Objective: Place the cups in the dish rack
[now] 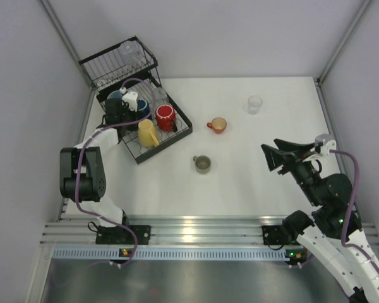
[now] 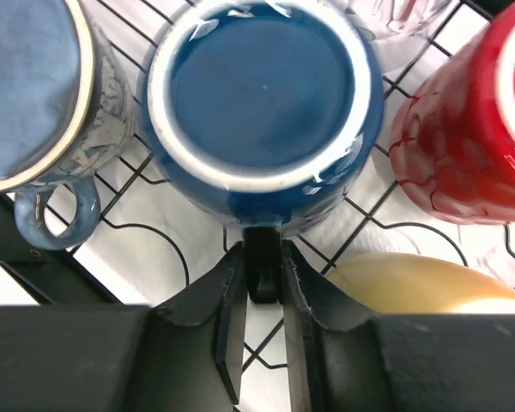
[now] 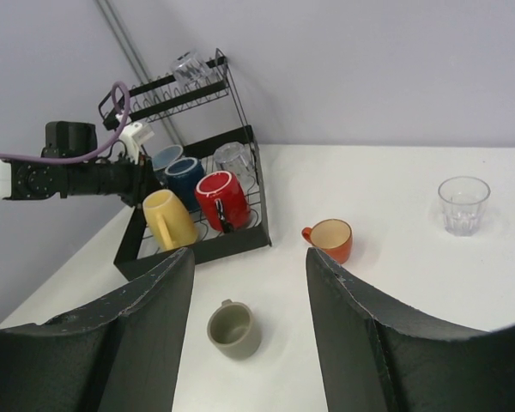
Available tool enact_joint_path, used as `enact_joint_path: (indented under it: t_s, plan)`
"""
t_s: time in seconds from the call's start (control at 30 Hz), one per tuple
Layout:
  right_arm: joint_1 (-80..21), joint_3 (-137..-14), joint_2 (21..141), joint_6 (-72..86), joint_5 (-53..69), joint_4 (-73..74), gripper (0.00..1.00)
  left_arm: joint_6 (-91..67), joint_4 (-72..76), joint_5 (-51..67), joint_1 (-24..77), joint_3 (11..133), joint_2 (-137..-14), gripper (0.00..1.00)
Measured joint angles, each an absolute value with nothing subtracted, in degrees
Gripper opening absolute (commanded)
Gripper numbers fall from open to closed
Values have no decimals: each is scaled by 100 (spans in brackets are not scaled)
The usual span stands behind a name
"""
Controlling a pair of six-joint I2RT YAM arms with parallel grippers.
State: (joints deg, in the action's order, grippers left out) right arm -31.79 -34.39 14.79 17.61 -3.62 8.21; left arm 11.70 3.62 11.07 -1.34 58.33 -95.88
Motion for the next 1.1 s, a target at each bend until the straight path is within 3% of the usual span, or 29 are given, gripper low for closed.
enact_joint_path:
  t_s: [0.7, 1.1]
  plan:
    - [-3179, -3439, 1474, 1756, -478, 838, 56, 1107, 604, 1004, -134, 5833, -9559, 32]
    - [-3179, -3476, 1463, 1813, -489, 1024, 56, 703, 637, 1063, -102, 5749, -8954, 32]
